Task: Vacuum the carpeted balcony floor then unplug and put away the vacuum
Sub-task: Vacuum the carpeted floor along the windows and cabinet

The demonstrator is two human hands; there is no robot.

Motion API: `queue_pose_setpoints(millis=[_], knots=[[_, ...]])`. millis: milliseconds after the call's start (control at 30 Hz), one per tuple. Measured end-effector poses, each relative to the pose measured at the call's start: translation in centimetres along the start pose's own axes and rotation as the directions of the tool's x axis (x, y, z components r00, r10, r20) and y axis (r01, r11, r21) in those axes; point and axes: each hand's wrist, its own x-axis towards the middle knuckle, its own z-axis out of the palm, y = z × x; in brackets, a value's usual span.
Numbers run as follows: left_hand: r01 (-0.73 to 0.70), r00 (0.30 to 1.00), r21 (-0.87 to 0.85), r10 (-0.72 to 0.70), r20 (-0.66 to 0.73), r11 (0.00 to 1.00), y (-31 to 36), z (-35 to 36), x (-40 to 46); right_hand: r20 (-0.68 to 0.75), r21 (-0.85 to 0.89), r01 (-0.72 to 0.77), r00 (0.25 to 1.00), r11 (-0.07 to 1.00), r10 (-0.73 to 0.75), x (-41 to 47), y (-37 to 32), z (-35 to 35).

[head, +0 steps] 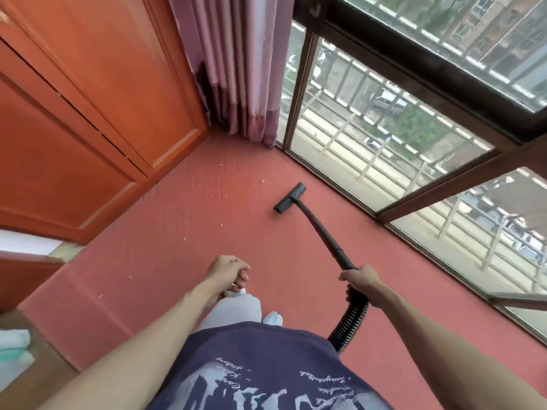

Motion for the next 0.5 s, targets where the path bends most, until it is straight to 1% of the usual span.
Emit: queue_pose_setpoints(millis=[133,300,433,500], knots=[[-0.001,1.000,-0.020,0.000,-0.006,1.000,2.2,0.0,2.0,-0.011,-0.120,0.002,1.000,0.993,-0.003,1.8,-2.8,-0.5],[0.006,1.000,-0.104,-0.004,0.019,0.995,5.3,1.5,4.5,-0.012,-0.274,-0.024,1.000,0.962,0.021,4.6,-4.9,-4.0],[0.030,0.999,-0.156,-0.032,-0.009,0.987,7.0,2.6,5.4,0.038,-0.403,0.018,0.999,0.915,-0.003,6.5,-6.6,-6.4],[0.039,0.998,-0.168,-0.047,-0.048,0.985,7.9,3.1,5.8,0.058,-0.494,0.043,0.998,0.868,-0.016,7.7,-7.8,-6.8]])
